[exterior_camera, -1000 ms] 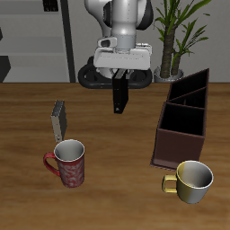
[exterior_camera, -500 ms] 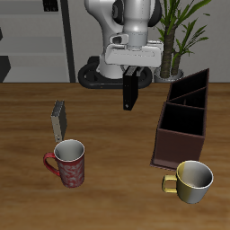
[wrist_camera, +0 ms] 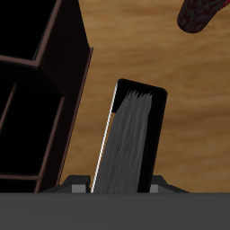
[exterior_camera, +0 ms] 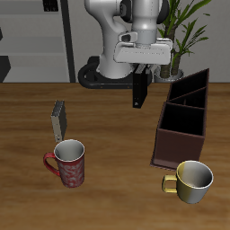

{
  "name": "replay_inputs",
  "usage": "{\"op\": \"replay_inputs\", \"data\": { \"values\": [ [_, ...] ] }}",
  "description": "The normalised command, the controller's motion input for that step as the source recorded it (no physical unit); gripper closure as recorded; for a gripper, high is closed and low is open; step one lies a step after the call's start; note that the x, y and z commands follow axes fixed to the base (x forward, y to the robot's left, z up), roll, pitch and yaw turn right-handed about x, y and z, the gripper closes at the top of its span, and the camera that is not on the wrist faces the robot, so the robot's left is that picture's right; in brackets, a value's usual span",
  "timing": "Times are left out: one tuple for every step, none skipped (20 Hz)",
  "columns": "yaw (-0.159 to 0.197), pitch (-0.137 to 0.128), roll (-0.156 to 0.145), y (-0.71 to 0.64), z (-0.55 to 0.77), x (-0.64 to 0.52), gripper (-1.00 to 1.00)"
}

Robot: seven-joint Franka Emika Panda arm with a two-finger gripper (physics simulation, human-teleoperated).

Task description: Place the black book into the left desk caddy's front compartment

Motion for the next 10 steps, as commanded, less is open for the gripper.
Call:
{"op": "replay_inputs", "data": {
  "values": [
    [-0.038,-0.002,-0.001,0.25,0.14,0.06,1.00],
    [-0.019,-0.043,-0.011,0.24,0.20,0.03,1.00],
    [0.004,-0.014,0.023,0.10,0.09,0.01,1.00],
    [-0.094,0.024,0.025,0.35,0.20,-0.01,1.00],
    [0.031,-0.097,0.054,0.34,0.22,-0.09,1.00],
    [0.008,-0.065,0.017,0.23,0.14,0.01,1.00],
    [-0.011,0.040,0.054,0.19,0.06,0.10,1.00],
    [-0.036,0.010,-0.015,0.20,0.08,0.08,1.00],
    [0.014,-0.016,0.029,0.25,0.06,0.08,1.00],
    [-0.045,0.028,0.028,0.21,0.04,0.17,1.00]
  ]
}}
